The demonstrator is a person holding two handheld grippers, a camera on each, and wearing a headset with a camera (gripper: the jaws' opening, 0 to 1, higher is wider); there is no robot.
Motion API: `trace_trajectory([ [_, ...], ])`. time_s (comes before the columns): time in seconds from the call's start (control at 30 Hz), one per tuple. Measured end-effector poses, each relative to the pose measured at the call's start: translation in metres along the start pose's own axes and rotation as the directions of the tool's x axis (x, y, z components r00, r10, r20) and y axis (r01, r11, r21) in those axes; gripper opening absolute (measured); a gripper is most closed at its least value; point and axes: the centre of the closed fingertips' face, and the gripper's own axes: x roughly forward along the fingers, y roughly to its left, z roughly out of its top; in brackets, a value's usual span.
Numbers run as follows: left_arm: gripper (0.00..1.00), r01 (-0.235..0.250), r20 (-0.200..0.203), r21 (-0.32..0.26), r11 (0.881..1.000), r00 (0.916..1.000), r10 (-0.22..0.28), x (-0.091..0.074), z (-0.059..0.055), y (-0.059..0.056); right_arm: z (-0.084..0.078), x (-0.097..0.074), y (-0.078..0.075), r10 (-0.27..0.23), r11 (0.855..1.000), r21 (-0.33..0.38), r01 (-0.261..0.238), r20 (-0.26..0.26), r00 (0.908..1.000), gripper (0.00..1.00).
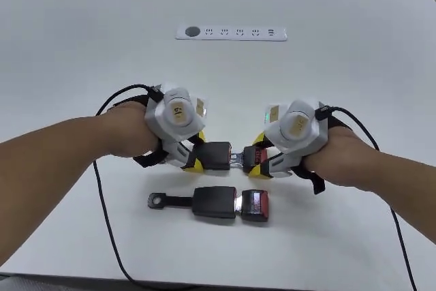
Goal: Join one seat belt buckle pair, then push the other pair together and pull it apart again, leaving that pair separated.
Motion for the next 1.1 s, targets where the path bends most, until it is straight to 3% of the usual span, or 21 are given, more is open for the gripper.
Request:
trace_trajectory([
  [0.6, 0.31, 0.012, 0.001, 0.0, 1.0, 0.9999, -0.012, 0.0, 0.0012, -0.0009, 0.0023, 0.0028, -0.0017, 0.025, 1.0, -0.008, -0.025, -0.028, 0.9993, 0.32],
  [1.1, 0.31, 0.017, 0.002, 0.003, 1.0, 0.9999, -0.017, 0.002, -0.0008, 0.0004, 0.0055, 0.0028, -0.0008, 0.017, 0.999, -0.027, -0.018, -0.044, 0.9989, 0.32],
])
